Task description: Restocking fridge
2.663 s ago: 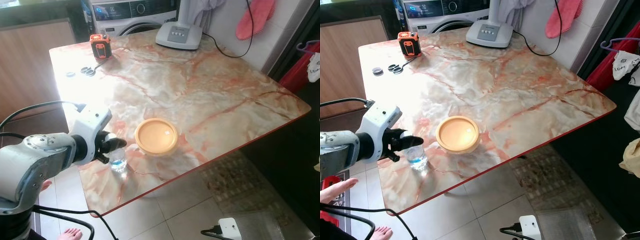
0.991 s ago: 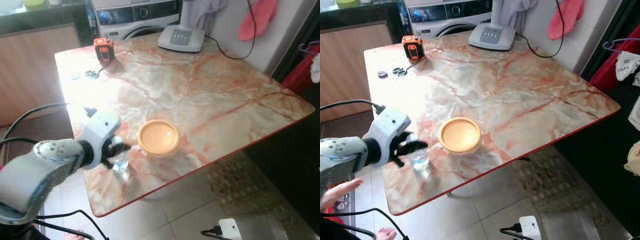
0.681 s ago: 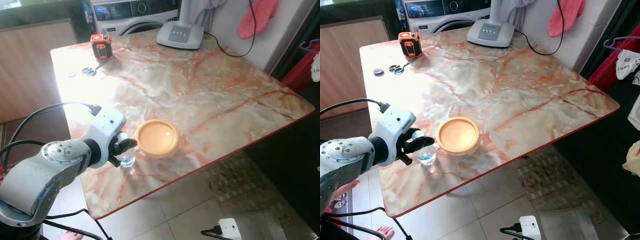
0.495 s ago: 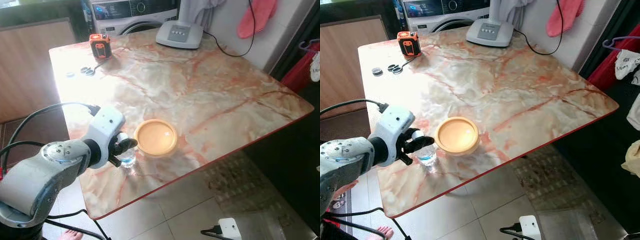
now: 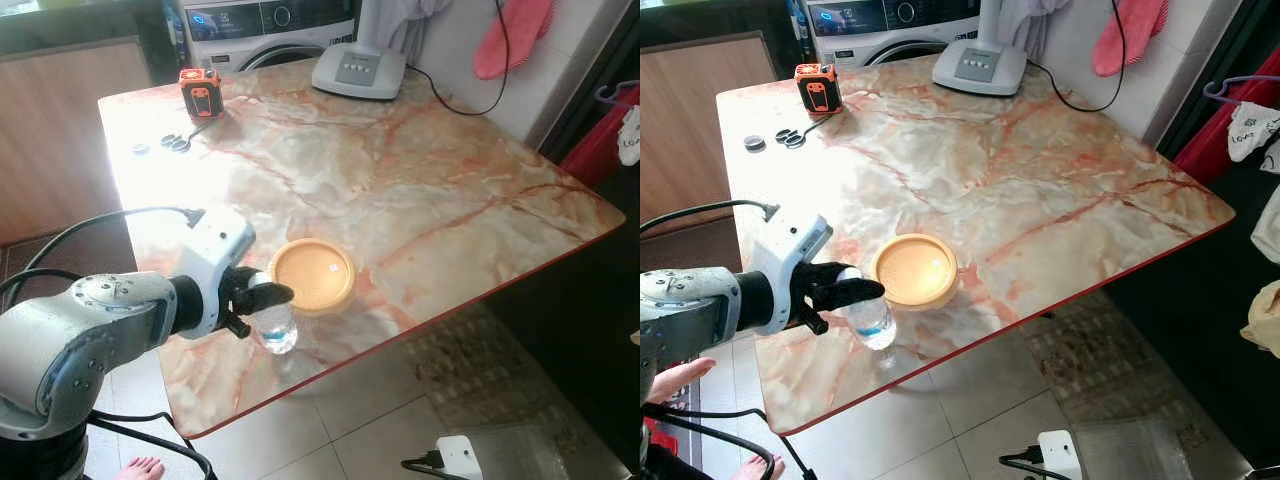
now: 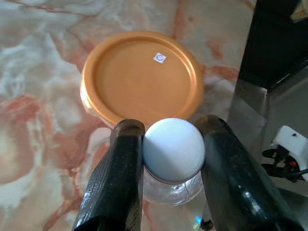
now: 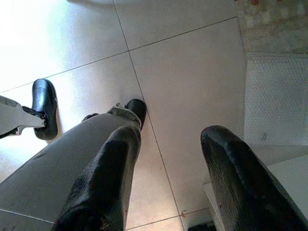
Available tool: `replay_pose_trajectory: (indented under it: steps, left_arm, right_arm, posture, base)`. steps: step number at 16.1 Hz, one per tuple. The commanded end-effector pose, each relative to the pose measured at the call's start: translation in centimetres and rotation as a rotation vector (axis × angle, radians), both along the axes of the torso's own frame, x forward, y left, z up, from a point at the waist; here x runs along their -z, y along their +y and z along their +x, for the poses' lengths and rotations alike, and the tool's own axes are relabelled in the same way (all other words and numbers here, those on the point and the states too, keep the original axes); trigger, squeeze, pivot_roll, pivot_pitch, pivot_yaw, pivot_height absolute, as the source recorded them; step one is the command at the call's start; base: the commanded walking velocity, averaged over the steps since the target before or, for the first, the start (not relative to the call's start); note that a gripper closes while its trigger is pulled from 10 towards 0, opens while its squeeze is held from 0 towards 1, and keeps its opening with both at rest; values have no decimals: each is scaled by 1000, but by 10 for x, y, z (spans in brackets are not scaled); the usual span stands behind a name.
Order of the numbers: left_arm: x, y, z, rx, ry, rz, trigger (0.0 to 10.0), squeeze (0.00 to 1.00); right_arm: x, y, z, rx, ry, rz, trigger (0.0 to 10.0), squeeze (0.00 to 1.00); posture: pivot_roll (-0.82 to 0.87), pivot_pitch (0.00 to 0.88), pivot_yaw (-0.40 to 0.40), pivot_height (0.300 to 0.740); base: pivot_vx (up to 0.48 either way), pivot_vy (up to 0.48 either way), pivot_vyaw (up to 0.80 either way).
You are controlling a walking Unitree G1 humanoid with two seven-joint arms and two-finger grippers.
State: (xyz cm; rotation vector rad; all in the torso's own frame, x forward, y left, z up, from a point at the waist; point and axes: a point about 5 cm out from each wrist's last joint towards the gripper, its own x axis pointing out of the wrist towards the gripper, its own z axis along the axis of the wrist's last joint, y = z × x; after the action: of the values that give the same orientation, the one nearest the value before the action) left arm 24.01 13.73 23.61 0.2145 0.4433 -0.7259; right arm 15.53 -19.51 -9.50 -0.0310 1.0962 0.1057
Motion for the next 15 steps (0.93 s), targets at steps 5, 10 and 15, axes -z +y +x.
replay_pose_trajectory:
  steps: [5, 10, 15]
  left_arm:
    - [-25, -12, 3, 37, -117, -150, 10000, 0]
    - [-52, -30, 14, -37, -324, -413, 10000, 0]
    - [-45, -22, 21, -191, -551, -310, 10000, 0]
  right_arm:
    - [2, -2, -4, 11, 18, 1, 10000, 0]
    - [1, -3, -4, 14, 15, -4, 10000, 0]
    - [2, -4, -5, 20, 10, -11, 10000, 0]
  posture:
    - [112, 82, -87, 740]
    - [105, 81, -90, 740]
    - [89, 82, -87, 740]
  base:
    - [0, 0, 0]
    - [0, 0, 0]
    - [0, 0, 0]
